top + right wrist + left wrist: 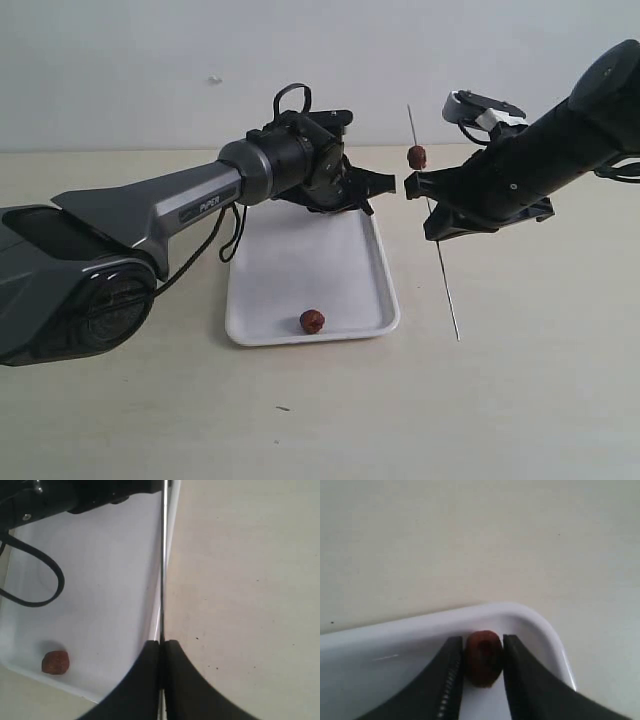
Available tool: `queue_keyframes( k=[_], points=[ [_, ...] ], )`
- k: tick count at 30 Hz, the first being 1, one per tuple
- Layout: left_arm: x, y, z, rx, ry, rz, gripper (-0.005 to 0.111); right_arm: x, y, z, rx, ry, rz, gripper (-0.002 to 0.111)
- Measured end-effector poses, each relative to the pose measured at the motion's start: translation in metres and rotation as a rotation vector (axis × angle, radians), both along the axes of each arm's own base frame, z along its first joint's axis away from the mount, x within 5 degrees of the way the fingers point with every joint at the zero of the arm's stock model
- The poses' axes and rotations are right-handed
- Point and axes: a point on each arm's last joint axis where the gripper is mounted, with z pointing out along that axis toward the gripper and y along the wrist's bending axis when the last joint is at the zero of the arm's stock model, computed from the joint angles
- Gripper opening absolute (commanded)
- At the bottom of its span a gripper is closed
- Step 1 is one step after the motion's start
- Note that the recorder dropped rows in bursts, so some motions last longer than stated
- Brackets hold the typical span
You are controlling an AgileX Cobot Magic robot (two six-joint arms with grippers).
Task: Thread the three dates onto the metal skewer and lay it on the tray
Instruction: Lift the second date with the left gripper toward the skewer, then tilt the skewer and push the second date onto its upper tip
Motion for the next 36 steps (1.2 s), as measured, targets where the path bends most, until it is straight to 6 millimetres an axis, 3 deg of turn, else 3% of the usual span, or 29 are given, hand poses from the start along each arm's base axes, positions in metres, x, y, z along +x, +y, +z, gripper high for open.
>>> queue_keyframes(
  k=[2,7,14,18,23,29,36],
  points=[
    [0.000,0.000,0.000,0.001,0.000,-0.001,0.026,0.000,0.000,0.000,-0.001,-0.002,-0.001,0.000],
    [0.000,0.000,0.000,0.001,0.000,-0.001,0.007,0.000,0.000,0.000,-0.002,-0.002,0.000,0.000],
    [0.000,0.000,0.000,0.000,-0.002,-0.002,0.015,0.000,0.000,0.000,-0.003,-0.005,-0.002,0.000],
    [-0.001,0.001,0.000,0.028,0.005,-0.019,0.014,0.001,0.000,0.000,-0.004,-0.008,-0.001,0.000],
    [-0.006,0.008,0.015,0.120,0.053,-0.045,0.014,-0.001,0.000,-0.002,-0.007,-0.004,0.005,0.000],
    [-0.017,0.004,0.048,0.086,0.118,-0.134,0.014,-0.027,-0.001,-0.030,-0.016,0.100,0.033,0.000],
    [-0.029,-0.007,0.061,-0.089,0.232,-0.230,0.014,-0.064,0.006,-0.056,0.063,0.179,0.148,0.000]
  ],
)
